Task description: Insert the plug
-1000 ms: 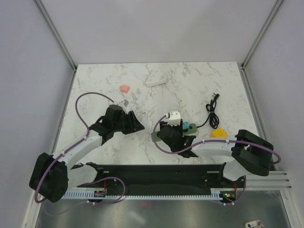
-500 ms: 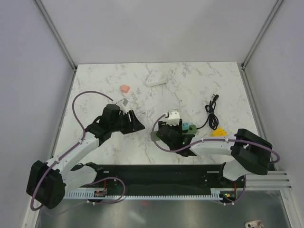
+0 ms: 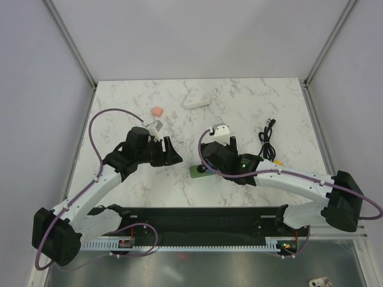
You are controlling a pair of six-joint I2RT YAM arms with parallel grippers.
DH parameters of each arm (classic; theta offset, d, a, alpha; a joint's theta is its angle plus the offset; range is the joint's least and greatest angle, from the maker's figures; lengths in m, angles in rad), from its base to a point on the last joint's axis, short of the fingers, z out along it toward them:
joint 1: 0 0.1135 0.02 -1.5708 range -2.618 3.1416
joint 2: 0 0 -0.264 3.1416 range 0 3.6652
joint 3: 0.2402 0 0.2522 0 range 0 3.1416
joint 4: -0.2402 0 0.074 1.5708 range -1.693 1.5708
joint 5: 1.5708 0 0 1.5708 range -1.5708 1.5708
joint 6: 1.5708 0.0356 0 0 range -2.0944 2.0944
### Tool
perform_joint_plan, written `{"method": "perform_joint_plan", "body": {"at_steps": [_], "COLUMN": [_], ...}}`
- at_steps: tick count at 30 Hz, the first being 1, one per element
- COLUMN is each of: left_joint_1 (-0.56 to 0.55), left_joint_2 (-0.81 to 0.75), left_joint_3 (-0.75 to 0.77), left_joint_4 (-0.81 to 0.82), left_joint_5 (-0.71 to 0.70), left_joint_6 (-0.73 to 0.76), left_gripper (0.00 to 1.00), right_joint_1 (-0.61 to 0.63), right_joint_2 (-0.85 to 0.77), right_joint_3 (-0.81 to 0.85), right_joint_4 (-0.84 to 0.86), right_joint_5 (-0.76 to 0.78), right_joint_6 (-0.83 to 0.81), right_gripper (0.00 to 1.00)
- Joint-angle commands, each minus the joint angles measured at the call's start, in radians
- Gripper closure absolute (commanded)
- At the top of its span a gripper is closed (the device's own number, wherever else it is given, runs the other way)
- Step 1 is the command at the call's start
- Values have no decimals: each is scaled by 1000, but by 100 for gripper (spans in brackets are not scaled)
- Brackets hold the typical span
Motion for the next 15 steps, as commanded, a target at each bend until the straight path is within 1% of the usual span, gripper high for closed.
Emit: {"method": "perform_joint_plan", "body": {"at_steps": [1, 2, 3, 4, 5, 6, 8, 9, 12, 13, 15], "left_joint_1": [5, 5, 5, 5, 5, 5, 5, 5, 5, 3, 5], "left_joint_2": [-40, -44, -49, -61, -69, -75, -93, -96, -101, -101, -107], "left_joint_3": [67, 79, 84, 84, 84, 83, 75, 70, 64, 63, 63], "left_joint_4": [-66, -94, -109, -120, -131, -133, -131, -133, -134, -133, -134], "left_joint_5": [26, 17, 10, 7, 7, 7, 11, 10, 13, 17, 17], "left_joint_6": [108, 122, 140, 151, 157, 165, 167, 170, 177, 177, 177], "left_gripper": [29, 28, 28, 28, 28, 28, 27, 27, 26, 25, 25], "right_joint_1": [0, -3, -3, -5, -9, -14, -26, -31, -32, -32, -34], "right_joint_2": [-54, -57, -56, -51, -35, -24, 20, 37, 108, 134, 146], "right_joint_3": [77, 95, 104, 114, 126, 131, 121, 111, 33, -12, -44], "right_joint_4": [-87, -87, -87, -86, -86, -86, -81, -79, -56, -31, 2], "right_joint_5": [-36, -47, -70, -81, -90, -101, -124, -128, -134, -148, -159], "right_joint_6": [-61, -68, -72, -77, -75, -77, -60, -56, -16, -8, 12], "right_gripper": [12, 20, 30, 53, 61, 66, 68, 73, 80, 82, 84]}}
